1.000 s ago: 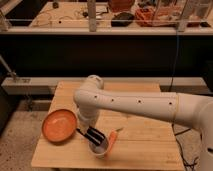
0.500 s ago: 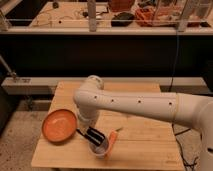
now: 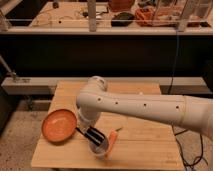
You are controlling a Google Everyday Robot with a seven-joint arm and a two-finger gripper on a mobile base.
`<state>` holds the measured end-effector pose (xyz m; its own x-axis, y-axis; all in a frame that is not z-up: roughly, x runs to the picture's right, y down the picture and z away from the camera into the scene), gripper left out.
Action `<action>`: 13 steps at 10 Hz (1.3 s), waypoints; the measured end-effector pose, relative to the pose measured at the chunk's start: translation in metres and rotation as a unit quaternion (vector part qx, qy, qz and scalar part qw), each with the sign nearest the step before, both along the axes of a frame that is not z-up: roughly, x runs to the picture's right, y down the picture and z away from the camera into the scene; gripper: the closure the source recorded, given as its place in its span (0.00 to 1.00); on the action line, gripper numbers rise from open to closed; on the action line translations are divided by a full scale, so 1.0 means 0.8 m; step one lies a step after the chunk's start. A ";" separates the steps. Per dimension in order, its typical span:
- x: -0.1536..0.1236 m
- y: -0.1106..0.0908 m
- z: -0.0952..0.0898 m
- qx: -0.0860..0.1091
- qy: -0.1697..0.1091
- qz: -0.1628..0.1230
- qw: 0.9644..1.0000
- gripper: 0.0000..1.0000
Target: Place the eraser in the ceramic cup
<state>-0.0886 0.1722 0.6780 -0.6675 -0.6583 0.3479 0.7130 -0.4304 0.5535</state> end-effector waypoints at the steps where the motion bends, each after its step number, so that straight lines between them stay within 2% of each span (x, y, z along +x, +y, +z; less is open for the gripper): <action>1: 0.002 -0.001 -0.001 0.004 -0.006 0.007 1.000 1.00; 3: 0.004 -0.005 -0.006 0.010 -0.026 0.024 0.999 1.00; 5: 0.011 -0.008 -0.010 0.014 -0.059 0.049 0.997 1.00; 7: 0.023 -0.011 -0.015 0.017 -0.102 0.089 0.991 1.00; 9: 0.030 -0.012 -0.017 0.017 -0.122 0.110 0.986 1.00; 13: 0.052 -0.011 -0.016 0.007 -0.144 0.147 0.979 1.00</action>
